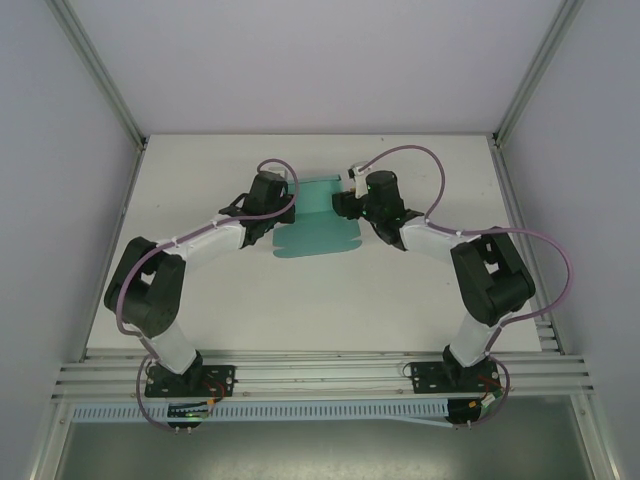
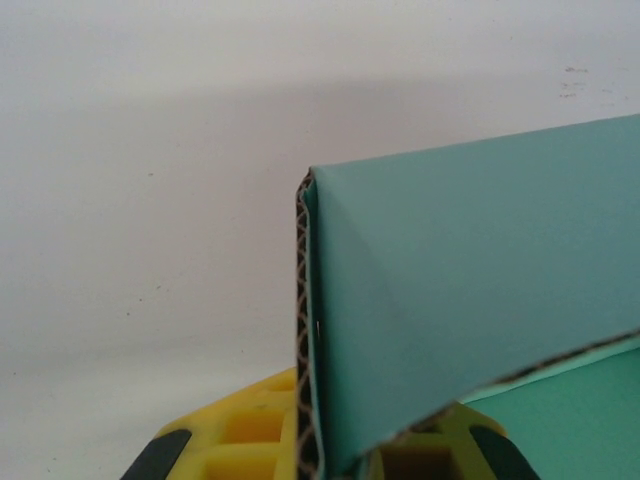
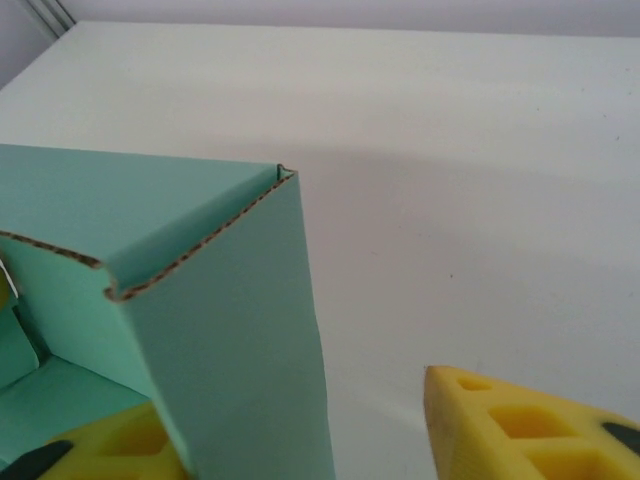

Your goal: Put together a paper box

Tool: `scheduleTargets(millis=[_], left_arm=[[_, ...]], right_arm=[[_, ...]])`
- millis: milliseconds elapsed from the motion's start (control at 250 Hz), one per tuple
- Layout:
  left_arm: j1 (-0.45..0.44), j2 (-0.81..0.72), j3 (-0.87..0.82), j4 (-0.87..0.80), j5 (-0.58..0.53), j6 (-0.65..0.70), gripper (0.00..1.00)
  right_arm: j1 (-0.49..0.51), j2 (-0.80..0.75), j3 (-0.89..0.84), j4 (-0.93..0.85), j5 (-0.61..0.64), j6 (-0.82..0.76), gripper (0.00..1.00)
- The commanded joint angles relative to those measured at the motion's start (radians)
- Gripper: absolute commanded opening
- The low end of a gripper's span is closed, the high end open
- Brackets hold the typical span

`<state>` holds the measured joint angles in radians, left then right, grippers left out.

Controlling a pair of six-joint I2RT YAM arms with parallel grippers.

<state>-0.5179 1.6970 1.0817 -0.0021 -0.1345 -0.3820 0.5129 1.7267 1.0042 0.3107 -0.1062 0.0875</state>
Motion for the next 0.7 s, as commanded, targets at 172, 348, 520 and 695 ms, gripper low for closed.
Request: scheduleTargets(millis=[172,348,520,695], left_arm=[[0.009,-0.083,-0.046,0.028,0.014,0.07,0.0],[0.002,-0.081,-0.043,0.035,0.018,0.104,0.0],[-0.004,-0.089,-0.038,0.03,-0.016,0.114,0.0],[-0.009,-0.072,-0.002,-0.004,-0.025,0.113,0.0]], right_arm=[[-0.039,0.041,0.064,-0.056,-0.029,0.025,0.49],[-0.046,0.077,0.122,-0.068,-0.061,0.052,0.48],[-0.047,0.106,0.179,-0.128,-0.072,0.049,0.45],[-0.047,0.128,0.203,-0.145,-0.112,0.031,0.45]])
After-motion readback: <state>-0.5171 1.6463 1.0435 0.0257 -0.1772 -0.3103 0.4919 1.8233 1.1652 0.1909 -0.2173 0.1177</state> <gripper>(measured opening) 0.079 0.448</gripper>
